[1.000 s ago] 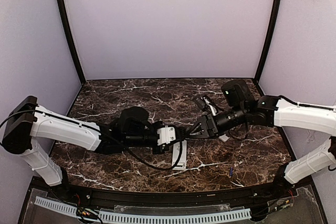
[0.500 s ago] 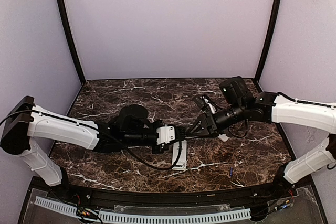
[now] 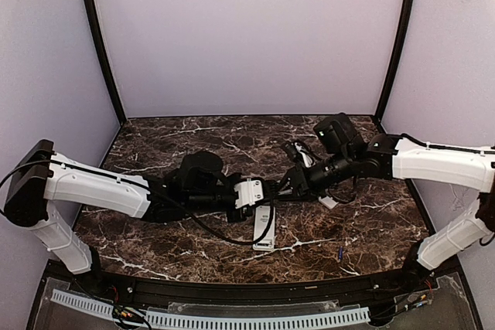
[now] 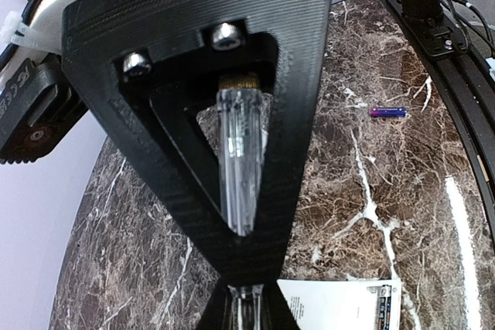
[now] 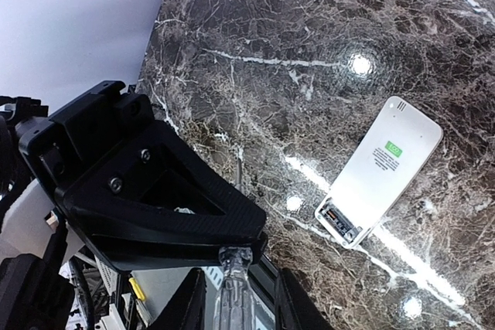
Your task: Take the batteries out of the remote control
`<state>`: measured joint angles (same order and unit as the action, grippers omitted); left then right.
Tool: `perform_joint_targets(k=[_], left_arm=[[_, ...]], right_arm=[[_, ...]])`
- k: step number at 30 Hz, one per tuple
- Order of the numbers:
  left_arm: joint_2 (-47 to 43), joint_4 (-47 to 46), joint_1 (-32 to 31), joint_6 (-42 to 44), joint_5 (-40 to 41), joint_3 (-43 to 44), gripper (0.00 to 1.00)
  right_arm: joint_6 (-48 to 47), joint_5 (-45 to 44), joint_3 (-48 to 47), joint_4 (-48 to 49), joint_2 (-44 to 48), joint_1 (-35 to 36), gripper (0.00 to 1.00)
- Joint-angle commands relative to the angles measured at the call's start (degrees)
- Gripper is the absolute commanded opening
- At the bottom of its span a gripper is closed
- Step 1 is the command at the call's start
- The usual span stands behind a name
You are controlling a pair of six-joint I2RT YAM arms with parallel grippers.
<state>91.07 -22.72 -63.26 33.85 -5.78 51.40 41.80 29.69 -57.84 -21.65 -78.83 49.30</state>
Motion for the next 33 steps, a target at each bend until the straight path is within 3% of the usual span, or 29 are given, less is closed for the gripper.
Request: perform_joint_targets(k=[1, 33], left_arm=[[0.32, 1.44, -0.1, -1.27, 1.15, 1.45, 0.0], [2.65, 1.2, -0.11, -3.82, 3.96, 2.57, 0.0]], right_arm=[[1.26, -2.99, -1.71, -0.53, -0.87, 0.75, 0.28], [5.17, -4.74, -0.44, 3.88, -2.29, 1.03, 0.15]])
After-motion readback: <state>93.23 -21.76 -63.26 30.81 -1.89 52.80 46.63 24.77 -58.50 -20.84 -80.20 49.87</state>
